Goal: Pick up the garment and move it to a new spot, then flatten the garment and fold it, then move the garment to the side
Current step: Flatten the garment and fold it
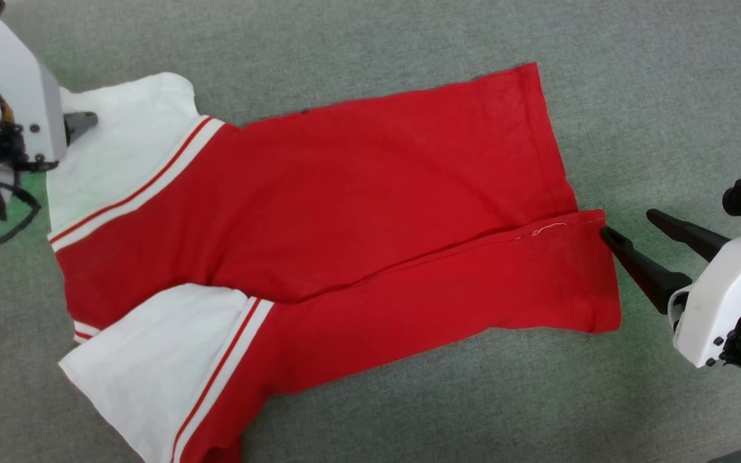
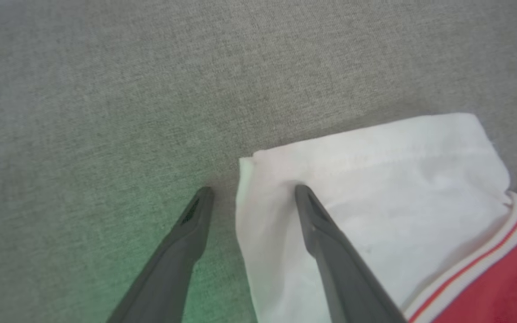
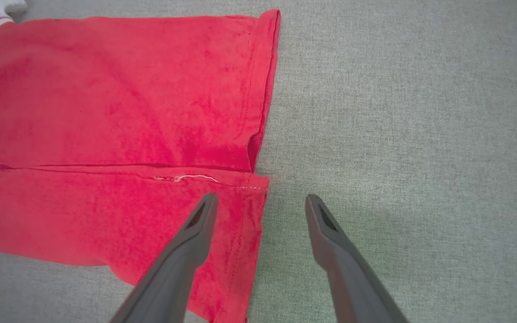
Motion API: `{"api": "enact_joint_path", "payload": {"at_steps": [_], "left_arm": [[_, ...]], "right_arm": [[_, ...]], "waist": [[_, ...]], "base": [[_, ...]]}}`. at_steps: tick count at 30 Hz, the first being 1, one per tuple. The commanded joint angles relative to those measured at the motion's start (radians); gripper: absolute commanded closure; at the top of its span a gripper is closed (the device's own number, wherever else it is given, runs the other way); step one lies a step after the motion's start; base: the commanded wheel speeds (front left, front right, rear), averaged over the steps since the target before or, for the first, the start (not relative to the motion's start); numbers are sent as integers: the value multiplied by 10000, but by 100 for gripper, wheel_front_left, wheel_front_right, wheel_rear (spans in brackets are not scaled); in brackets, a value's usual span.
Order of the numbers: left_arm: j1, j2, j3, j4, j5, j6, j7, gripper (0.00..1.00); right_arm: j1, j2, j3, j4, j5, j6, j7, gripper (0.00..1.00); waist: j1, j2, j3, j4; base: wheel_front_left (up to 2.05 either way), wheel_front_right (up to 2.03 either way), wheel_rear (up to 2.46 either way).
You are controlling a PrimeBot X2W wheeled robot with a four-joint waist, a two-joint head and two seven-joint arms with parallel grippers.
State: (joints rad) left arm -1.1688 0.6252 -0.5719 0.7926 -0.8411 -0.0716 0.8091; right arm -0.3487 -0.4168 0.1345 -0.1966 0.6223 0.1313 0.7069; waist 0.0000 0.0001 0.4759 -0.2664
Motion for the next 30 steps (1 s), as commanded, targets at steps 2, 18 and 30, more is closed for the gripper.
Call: {"api": "enact_joint_path", "payload": {"at_steps": [2,18,30], "left_arm": [[253,-315,-125,262,-195,-163,200,100],[-492,-1177,-581,175,-338,-576,-406,100],[-799,-1632,-1446,-243,-675,-606,-838,100]], "right_arm": [[-245,-35,-24,24,93,-12,-63,0],[-4555,-836,1428,2903,49,-12,2033,0],[-6909,-432,2271,6436,-135,-12,1914,0]], "waist": [[0,-1,20,60],[0,-1,443,1008],[0,-1,877,1915]], "base": [[0,0,0],[0,0,0],[0,0,0]]}}
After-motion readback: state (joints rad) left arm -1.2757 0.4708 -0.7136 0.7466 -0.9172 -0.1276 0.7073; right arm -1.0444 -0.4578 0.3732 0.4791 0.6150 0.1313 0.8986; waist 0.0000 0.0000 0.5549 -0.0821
